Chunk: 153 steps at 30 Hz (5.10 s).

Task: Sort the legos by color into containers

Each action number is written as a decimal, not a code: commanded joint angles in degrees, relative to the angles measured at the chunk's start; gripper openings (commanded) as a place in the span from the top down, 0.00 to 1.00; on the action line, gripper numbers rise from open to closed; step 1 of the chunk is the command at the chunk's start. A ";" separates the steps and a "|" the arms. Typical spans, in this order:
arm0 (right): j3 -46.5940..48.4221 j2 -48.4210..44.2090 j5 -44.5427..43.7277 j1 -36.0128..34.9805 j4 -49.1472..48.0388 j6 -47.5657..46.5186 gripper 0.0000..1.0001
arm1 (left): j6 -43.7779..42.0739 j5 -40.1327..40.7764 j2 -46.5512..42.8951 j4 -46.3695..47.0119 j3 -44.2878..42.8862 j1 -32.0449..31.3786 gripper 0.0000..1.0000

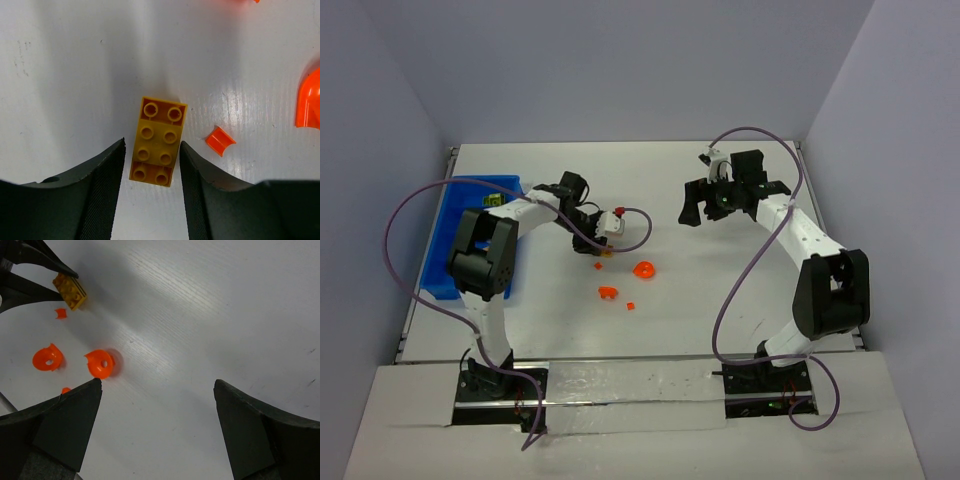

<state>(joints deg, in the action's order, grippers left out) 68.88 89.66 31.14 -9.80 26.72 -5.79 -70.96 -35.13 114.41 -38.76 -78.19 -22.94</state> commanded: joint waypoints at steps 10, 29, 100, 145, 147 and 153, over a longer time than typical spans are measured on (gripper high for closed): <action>1.77 0.07 1.13 0.57 0.34 -0.64 0.00 | 3.43 -1.71 -6.03 -2.17 -0.12 1.15 0.89; 2.84 1.35 2.31 0.22 1.32 -0.89 0.00 | -8.92 0.12 -28.74 -33.97 -3.03 43.96 1.00; 4.03 0.31 -6.48 7.88 1.90 -1.07 0.00 | 69.31 5.34 -7.23 5.75 -11.84 -2.38 0.01; 5.03 0.78 -4.99 8.55 3.52 -1.33 0.00 | 76.91 12.10 -2.37 13.71 -3.21 -17.93 0.44; 5.03 0.78 -4.83 8.48 3.52 -1.33 0.00 | 76.83 12.32 -1.32 13.58 -3.65 -17.93 0.45; 4.95 0.78 -4.59 8.48 3.69 -1.42 0.00 | 77.58 14.00 0.61 13.24 -4.16 -17.87 0.48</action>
<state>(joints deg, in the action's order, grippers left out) 71.26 91.68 25.71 -1.50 30.13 -6.52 5.67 -22.45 114.01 -25.49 -79.94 -40.91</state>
